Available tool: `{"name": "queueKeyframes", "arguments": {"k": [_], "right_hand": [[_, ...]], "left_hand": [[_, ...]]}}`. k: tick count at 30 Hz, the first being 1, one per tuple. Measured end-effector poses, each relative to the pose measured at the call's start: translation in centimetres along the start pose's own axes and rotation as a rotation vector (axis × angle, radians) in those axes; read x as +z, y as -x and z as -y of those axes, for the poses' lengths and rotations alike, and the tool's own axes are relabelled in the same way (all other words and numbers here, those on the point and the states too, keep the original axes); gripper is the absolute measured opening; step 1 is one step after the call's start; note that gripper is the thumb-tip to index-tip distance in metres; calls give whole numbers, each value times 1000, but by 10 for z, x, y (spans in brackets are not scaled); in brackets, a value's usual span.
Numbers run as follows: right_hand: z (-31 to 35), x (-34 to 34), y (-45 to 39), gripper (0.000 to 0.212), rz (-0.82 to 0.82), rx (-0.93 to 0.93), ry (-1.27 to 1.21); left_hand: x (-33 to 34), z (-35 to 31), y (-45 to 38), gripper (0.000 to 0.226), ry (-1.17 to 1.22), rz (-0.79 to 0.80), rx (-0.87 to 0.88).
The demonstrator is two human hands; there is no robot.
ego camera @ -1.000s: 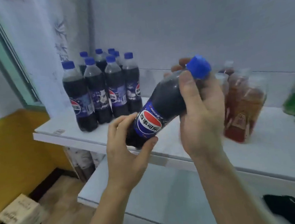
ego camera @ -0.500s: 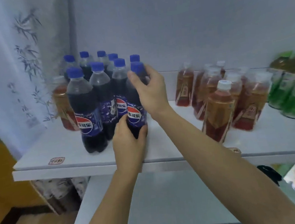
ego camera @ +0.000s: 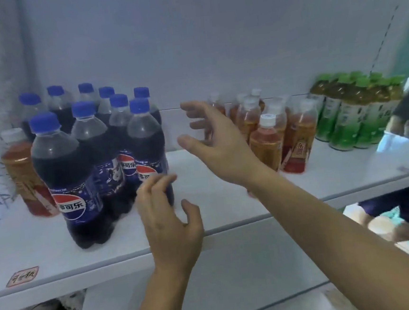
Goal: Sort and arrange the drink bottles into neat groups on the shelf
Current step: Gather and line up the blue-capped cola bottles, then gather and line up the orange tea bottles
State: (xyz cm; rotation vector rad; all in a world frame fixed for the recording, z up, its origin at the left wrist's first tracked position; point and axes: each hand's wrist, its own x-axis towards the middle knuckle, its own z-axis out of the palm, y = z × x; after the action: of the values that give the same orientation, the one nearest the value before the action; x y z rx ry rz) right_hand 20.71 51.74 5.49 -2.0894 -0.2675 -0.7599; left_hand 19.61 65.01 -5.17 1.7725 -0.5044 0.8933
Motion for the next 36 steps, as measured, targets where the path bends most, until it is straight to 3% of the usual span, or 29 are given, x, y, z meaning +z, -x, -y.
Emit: {"name": "queueKeyframes", "arguments": {"k": [4, 9, 13, 17, 23, 30, 36], "right_hand": [[4, -63, -6, 36, -11, -77, 234], [-8, -130, -17, 21, -52, -70, 398], [-41, -172, -21, 16, -91, -19, 450], [-74, -203, -31, 13, -72, 6, 446], [-119, -232, -71, 11, 101, -64, 462], [-158, -223, -132, 11, 323, -137, 459], [-176, -198, -187, 30, 563, -274, 722]], "left_hand": [[41, -24, -19, 37, 43, 385, -79], [93, -37, -51, 37, 48, 579, -156], [127, -43, -72, 30, 125, 567, -186], [152, -40, -90, 42, 200, 541, -208], [170, -28, -101, 48, 288, 489, -240], [189, -2, -121, 27, 277, 323, -388], [206, 13, -127, 24, 191, 291, -451]]}}
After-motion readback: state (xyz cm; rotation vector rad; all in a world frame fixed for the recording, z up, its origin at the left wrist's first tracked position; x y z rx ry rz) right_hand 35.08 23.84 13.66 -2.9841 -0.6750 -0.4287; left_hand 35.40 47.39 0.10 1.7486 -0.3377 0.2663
